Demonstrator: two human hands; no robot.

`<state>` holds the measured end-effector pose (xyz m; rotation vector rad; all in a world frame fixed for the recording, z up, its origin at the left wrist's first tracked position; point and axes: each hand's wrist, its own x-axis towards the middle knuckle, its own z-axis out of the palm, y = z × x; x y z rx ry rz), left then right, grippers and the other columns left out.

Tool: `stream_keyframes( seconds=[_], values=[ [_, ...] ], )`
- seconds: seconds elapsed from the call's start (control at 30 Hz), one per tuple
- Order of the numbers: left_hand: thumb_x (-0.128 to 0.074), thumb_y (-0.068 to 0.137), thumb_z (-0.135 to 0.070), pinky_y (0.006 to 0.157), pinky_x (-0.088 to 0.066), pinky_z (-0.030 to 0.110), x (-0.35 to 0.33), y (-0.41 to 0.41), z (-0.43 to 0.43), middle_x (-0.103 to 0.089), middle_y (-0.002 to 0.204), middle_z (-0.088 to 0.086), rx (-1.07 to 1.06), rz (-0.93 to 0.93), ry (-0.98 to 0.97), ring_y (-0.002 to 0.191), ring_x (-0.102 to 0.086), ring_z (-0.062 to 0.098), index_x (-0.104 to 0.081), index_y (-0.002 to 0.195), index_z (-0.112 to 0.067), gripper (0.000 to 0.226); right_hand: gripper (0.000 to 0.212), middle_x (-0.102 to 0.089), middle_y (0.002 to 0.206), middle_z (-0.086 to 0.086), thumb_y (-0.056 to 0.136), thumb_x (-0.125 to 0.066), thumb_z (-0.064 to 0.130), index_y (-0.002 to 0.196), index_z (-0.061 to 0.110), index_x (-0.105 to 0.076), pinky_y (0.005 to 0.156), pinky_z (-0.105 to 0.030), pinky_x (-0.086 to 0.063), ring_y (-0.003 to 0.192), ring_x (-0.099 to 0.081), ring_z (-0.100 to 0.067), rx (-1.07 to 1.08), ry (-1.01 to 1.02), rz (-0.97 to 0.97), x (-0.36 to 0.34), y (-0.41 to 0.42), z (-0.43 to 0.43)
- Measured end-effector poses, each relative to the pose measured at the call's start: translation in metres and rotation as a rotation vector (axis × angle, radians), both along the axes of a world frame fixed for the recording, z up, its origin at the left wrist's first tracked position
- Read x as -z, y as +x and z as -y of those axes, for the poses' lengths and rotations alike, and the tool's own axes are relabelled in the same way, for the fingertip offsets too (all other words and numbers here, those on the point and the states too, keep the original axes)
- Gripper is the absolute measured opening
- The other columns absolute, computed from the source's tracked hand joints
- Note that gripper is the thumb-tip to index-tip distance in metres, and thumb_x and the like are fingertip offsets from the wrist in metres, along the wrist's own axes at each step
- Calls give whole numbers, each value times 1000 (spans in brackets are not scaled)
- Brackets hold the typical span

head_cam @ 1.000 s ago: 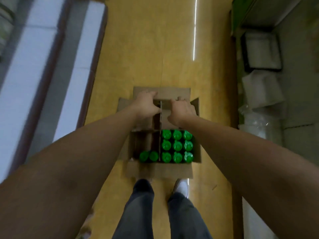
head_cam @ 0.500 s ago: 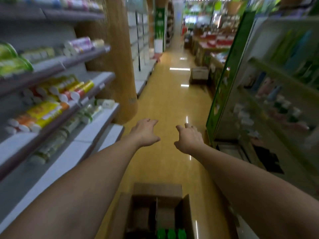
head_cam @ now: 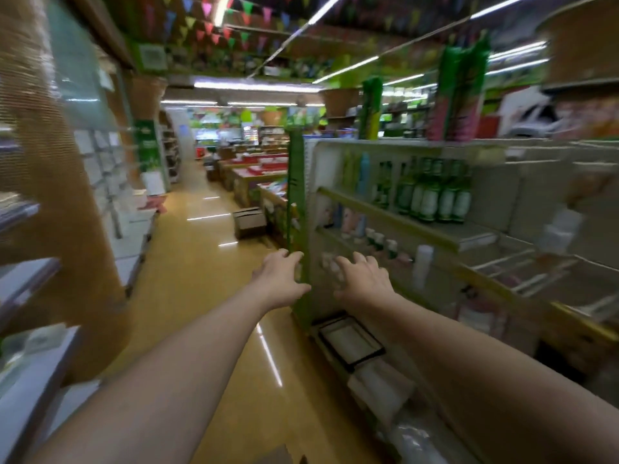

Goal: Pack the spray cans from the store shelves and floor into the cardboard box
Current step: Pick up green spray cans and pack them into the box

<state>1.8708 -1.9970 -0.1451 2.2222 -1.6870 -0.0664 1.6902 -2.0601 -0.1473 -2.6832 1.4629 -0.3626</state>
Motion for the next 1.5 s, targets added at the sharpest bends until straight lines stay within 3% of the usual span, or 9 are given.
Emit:
stream_keyframes(
  seconds=[0.1,0.27,0.4,0.57,0.83,1.0,1.2,1.37,1.5],
  values=[
    [-71,84,-57,118,-34,48,4,-45,28,-29,163,5,145,-28,-1,149,-28,29,-34,156,-30,85,67,-41,147,-12,89,-65,45,148,27,-39,106,-54,-38,135,-37,-36,166,-20,13,9,-49,-3],
    [-69,87,-56,118,-35,47,21,-146,52,-27,164,2,459,-20,31,150,-26,26,-33,156,-32,82,66,-36,152,-14,91,-63,37,151,25,-36,109,-54,-35,138,-34,-38,461,15,0,28,-148,-31],
    [-67,83,-57,115,-38,45,35,-238,43,-35,158,3,683,0,41,146,-32,27,-37,154,-30,81,55,-44,137,-11,90,-60,45,139,25,-44,103,-52,-38,129,-40,-37,678,32,7,35,-229,-77],
    [-69,85,-55,118,-33,44,38,-344,11,-31,161,5,896,33,38,149,-26,27,-34,156,-26,84,64,-39,148,-13,87,-67,34,145,26,-40,109,-52,-35,136,-36,-36,910,32,35,28,-317,-140],
    [-70,85,-55,119,-32,46,39,-515,-63,-28,163,4,1163,67,27,151,-24,27,-32,156,-27,85,69,-33,155,-15,85,-64,32,149,25,-37,111,-50,-33,140,-33,-37,1174,7,34,29,-455,-254],
    [-68,85,-52,120,-30,44,40,-628,-133,-29,162,8,1329,54,27,151,-23,27,-34,155,-29,81,54,-44,140,-12,87,-61,35,137,26,-45,105,-51,-38,130,-41,-37,1335,-2,66,43,-553,-335],
    [-69,81,-53,117,-34,43,47,-751,-217,-34,159,10,1504,67,12,147,-29,29,-38,153,-28,82,71,-38,149,-12,87,-64,54,146,25,-39,112,-52,-32,138,-35,-36,1480,43,76,58,-650,-434],
    [-71,82,-51,115,-37,44,57,-829,-287,-40,155,10,1656,9,55,143,-36,30,-39,153,-27,81,65,-40,145,-10,81,-70,41,140,26,-44,110,-50,-34,137,-36,-36,1633,100,55,67,-708,-512],
    [-73,80,-49,109,-43,45,67,-879,-335,-49,144,5,1803,-6,92,135,-45,27,-50,143,-25,71,65,-36,153,-11,88,-67,43,145,24,-41,112,-51,-32,140,-34,-35,1763,128,80,77,-737,-562]
  ],
)
